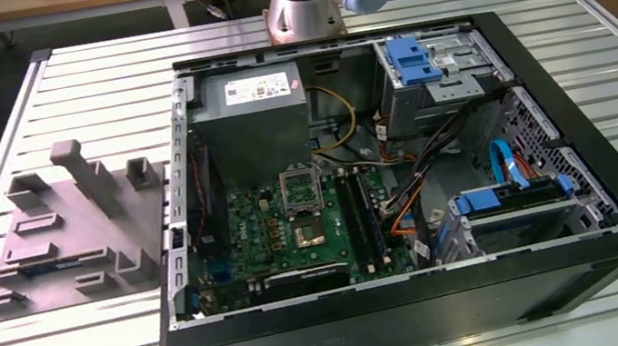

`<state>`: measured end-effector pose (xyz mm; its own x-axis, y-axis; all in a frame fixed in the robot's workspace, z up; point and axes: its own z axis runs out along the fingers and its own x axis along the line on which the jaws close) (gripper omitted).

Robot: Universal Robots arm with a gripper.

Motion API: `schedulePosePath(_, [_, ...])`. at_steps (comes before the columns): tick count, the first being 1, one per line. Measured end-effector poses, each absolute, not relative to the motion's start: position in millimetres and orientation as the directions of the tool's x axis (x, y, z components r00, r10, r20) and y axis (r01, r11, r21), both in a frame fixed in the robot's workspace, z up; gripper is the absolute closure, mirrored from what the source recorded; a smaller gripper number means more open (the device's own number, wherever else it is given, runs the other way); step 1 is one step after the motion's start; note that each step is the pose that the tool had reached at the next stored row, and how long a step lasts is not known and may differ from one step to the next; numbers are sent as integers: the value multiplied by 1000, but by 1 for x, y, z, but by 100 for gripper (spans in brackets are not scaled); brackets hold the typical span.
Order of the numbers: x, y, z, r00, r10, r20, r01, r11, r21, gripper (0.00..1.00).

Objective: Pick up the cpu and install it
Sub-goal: 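Pick up the cpu and move it towards the insertion slot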

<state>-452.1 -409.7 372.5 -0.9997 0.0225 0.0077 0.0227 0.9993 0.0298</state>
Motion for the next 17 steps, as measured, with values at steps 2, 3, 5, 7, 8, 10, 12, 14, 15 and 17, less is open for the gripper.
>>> schedulePosePath(2, [-452,-410,373,-1000,23,8,23,999,30,53])
schedulePosePath(3, [-451,-410,373,-1000,22,8,23,999,30,53])
schedulePosePath(5, [-450,-410,373,-1000,23,8,23,999,30,53])
schedulePosePath(7, [-450,-410,373,-1000,23,8,23,999,30,53])
schedulePosePath(8, [-449,-410,373,-1000,22,8,23,999,30,53])
schedulePosePath(10, [-448,-410,372,-1000,23,8,23,999,30,53])
schedulePosePath(12, [-448,-410,373,-1000,23,8,23,999,30,53])
schedulePosePath(14, [-447,-410,373,-1000,23,8,23,999,30,53])
schedulePosePath(15, [-447,-410,373,-1000,23,8,23,999,30,53])
schedulePosePath(17, [-446,-410,373,-1000,23,8,23,999,30,53])
